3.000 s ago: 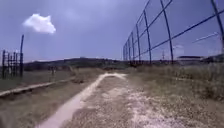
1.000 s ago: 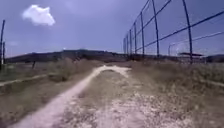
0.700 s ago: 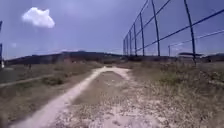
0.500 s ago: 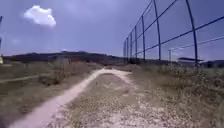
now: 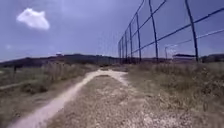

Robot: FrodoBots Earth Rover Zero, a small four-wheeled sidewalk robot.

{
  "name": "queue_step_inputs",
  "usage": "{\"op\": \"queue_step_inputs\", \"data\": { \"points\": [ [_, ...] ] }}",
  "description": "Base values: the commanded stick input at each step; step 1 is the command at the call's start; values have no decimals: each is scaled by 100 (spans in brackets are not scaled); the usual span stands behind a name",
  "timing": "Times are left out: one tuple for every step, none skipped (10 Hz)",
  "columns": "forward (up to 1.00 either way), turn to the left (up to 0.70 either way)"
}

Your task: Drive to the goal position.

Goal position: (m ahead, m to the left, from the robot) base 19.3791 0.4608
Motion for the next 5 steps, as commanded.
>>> {"op": "queue_step_inputs", "data": {
  "points": [
    [70,0],
    [70,-11],
    [70,-15],
    [70,0],
    [70,0]
  ]
}}
